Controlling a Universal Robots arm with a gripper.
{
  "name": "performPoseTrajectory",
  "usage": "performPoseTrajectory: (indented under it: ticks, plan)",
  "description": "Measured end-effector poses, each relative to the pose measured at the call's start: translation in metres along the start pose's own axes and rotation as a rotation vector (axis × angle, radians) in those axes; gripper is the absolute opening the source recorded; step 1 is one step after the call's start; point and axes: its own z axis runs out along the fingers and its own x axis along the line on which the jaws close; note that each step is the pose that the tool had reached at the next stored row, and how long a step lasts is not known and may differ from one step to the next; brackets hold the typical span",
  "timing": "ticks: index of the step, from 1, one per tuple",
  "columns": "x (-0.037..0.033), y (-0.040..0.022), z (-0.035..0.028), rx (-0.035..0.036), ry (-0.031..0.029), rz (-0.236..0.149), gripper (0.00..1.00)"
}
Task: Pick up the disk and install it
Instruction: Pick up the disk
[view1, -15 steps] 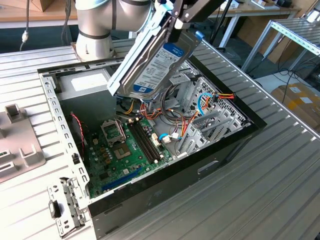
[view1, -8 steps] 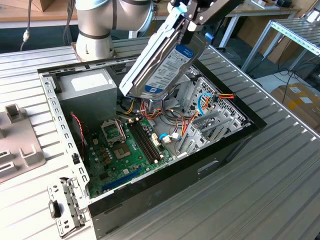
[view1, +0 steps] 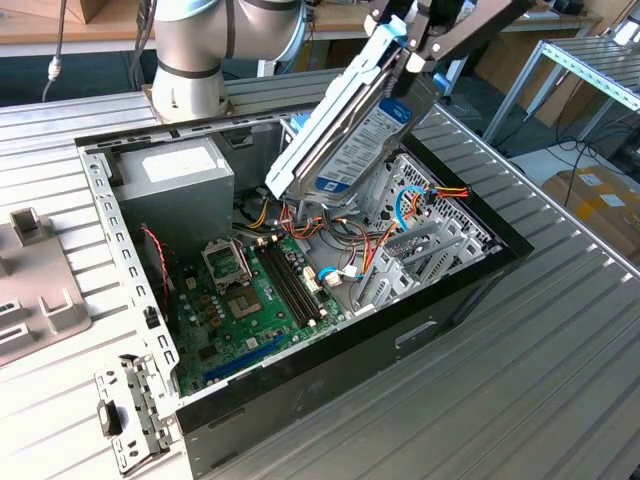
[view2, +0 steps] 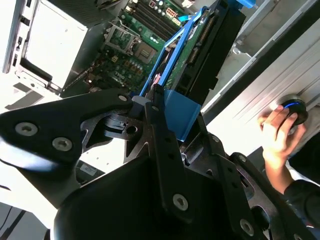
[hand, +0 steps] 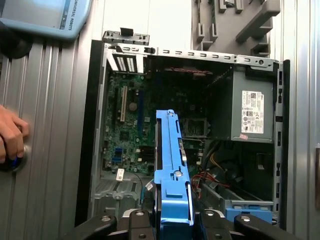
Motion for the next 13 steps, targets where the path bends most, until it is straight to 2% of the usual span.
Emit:
performPoseTrajectory:
  ticks: [4, 6, 13]
  plan:
    - [0.0092, -0.0062, 0.0, -0.0006, -0.0001, 0.0, 0.37]
    - [0.0149, -0.0115, 0.0001, -0.0011, -0.0004, 0.0, 0.37]
    - [0.0252, -0.0216, 0.0008, -0.0016, -0.0017, 0.0, 0.37]
